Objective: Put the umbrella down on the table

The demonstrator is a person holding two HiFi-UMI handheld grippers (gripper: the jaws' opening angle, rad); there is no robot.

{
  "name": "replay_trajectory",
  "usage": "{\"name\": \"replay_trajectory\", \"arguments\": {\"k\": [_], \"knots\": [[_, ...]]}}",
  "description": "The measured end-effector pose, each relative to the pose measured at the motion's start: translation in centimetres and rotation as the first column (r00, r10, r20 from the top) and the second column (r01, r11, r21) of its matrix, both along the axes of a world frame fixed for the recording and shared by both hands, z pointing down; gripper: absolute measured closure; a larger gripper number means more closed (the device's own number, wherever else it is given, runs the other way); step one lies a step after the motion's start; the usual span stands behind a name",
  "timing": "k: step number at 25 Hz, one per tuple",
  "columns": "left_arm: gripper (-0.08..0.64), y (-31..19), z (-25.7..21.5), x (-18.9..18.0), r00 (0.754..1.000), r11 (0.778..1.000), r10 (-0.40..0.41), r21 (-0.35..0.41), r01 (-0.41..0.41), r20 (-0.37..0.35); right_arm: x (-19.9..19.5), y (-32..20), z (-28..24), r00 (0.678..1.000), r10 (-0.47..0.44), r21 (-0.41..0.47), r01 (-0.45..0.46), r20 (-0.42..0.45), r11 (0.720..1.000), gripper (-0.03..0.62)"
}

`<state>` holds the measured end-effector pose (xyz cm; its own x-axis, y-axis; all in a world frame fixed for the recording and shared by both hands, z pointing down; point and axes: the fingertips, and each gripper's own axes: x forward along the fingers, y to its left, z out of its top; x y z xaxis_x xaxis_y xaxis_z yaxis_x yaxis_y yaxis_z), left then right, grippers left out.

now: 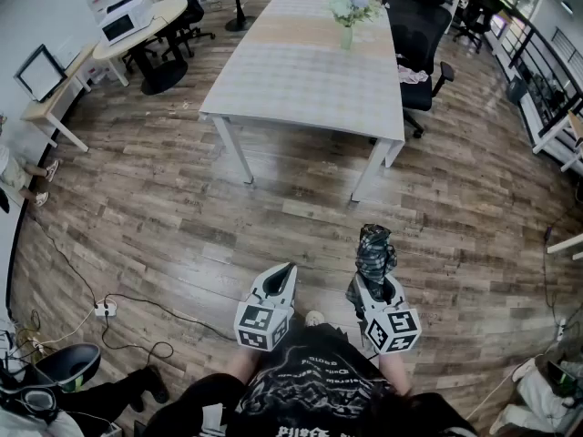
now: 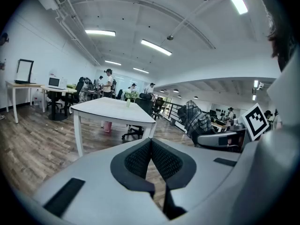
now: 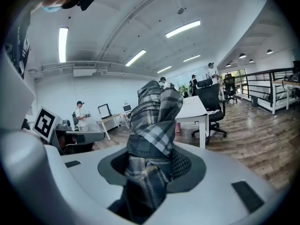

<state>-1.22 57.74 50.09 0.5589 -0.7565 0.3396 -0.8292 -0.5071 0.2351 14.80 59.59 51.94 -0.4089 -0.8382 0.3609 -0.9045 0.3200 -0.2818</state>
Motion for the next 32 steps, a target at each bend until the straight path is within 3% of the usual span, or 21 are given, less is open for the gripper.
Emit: {"name": "replay_trajectory", "arguments": {"k": [8,14,26,32], "knots": [[0.540,-2.0,-0.3,-1.5,1.000,1.000,0.027,0.001,-0.027,0.003,-1.8,-1.4,-0.4,1.000,0.027,0.005,-0.027,0.015,1.000,0.416],[0.540,-5.6,0.4,-3.9,0.999,0.999,0.049,0.008,-0.049,0.001,-5.0,-4.6,-1.0,0.997,0.006,0.046,-0.010,0.078,0.999,0.407],[0.540,-12.2,1.6,-9.6,0.994,0.994,0.109,0.005,-0.109,0.005,-10.7,-10.9,-0.3,0.996,0.058,0.042,-0.060,0.067,0.997,0.403],[0.540,-13.7,2.6,-10.1,0.994,0.993,0.113,-0.018,-0.113,0.003,-11.4,-12.5,0.5,0.997,0.058,0.009,-0.058,0.050,0.998,0.402]]}}
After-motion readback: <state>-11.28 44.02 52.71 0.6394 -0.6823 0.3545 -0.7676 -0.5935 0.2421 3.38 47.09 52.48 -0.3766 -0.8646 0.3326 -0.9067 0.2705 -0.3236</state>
